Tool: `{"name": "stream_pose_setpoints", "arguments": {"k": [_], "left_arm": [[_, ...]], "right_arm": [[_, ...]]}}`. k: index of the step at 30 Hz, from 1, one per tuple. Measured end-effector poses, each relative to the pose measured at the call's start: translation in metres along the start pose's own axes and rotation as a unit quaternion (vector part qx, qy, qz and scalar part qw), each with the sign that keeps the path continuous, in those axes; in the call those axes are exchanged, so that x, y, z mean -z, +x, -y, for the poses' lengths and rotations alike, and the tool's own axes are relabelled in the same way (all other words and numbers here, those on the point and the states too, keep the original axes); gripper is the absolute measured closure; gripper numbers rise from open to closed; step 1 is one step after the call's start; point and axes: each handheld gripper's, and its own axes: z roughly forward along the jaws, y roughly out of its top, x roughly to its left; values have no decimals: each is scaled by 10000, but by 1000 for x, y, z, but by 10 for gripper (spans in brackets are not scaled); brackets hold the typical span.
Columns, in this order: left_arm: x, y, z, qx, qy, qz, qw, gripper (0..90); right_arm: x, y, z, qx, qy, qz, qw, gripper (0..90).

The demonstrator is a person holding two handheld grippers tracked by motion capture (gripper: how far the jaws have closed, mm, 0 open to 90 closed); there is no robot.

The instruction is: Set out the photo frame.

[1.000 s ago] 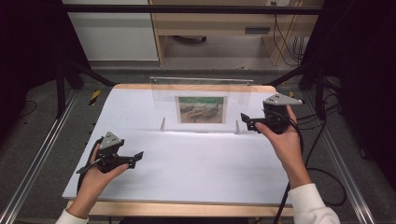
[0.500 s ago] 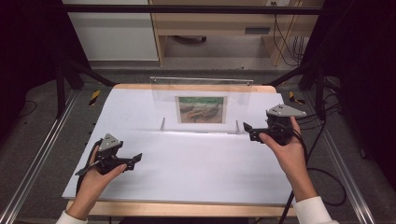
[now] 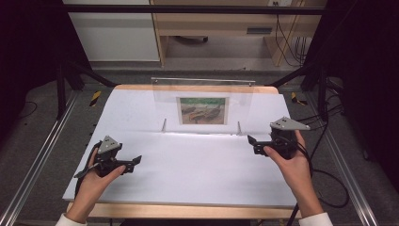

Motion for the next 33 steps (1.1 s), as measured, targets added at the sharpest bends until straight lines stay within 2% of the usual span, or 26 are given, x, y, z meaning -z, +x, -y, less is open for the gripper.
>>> {"name": "stream_pose_setpoints", "arguments": {"k": [6, 17, 26, 33], "left_arm": [[1, -1, 1, -53, 24, -15, 10000, 70], [2, 0, 3, -147, 103, -79, 9998, 71], [1, 0, 3, -175, 126, -73, 9997, 71], [1, 0, 4, -197, 138, -92, 9997, 71]], "right_arm": [[1, 2, 10, 36, 203, 69, 9998, 50], [-2, 4, 31, 2, 416, 104, 9991, 52], [-7, 10, 54, -10, 649, -31, 9979, 56], [-11, 12, 72, -121, 820, -87, 9965, 58]]}}
